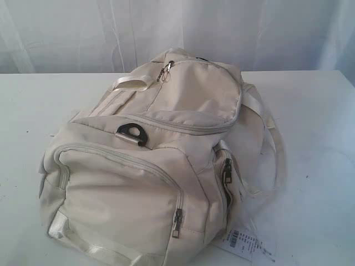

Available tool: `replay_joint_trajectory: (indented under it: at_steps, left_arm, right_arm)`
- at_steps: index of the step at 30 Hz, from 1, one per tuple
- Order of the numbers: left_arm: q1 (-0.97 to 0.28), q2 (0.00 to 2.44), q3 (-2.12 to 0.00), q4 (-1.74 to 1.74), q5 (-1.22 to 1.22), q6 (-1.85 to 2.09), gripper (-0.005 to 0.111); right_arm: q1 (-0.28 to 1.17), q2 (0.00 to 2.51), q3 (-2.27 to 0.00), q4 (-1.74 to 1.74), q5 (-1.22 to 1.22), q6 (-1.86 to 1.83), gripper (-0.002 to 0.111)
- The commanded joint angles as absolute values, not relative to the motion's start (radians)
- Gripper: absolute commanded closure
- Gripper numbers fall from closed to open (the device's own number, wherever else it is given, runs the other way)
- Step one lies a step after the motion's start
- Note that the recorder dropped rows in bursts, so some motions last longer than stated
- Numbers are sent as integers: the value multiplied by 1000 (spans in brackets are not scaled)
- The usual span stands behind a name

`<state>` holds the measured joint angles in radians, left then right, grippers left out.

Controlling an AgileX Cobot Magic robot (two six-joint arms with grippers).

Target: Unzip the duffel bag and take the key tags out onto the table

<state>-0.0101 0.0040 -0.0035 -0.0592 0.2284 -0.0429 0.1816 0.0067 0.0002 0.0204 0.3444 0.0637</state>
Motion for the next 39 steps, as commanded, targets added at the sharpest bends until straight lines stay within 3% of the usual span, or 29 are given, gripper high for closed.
replay_joint_trajectory:
  at_steps: [1, 23, 39]
  left_arm:
    - [-13, 0, 0, -67, 223, -48, 107]
    - [-13, 0, 0, -65, 207, -48, 107]
    - [-13, 0, 0, -55, -543, -48, 107]
  right_arm:
    - [178, 0, 0, 15, 336, 65, 108]
    - [178, 0, 0, 15, 336, 65, 108]
    - [178, 0, 0, 15, 336, 65, 108]
